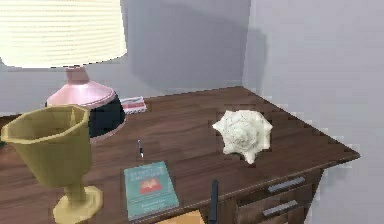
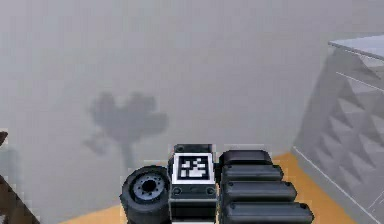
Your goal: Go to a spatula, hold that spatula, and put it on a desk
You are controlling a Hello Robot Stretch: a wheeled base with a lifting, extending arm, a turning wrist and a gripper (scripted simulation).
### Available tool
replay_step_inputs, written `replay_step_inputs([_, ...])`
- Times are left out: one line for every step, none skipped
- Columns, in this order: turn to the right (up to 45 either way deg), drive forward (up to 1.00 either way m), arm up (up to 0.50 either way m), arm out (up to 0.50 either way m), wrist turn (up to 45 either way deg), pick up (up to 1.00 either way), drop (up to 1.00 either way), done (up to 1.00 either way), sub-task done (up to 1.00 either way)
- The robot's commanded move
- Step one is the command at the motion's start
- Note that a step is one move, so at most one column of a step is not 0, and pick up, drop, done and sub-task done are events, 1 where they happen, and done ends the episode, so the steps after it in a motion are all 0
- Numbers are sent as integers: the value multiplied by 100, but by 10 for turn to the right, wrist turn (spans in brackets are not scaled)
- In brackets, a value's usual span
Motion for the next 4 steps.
replay_step_inputs([0, 15, 0, 0, 0, 0, 0, 0, 0])
replay_step_inputs([-450, 0, 0, 0, 0, 0, 0, 0, 0])
replay_step_inputs([-450, 0, 0, 0, 0, 0, 0, 0, 0])
replay_step_inputs([-330, 0, 0, 0, 0, 0, 0, 0, 0])
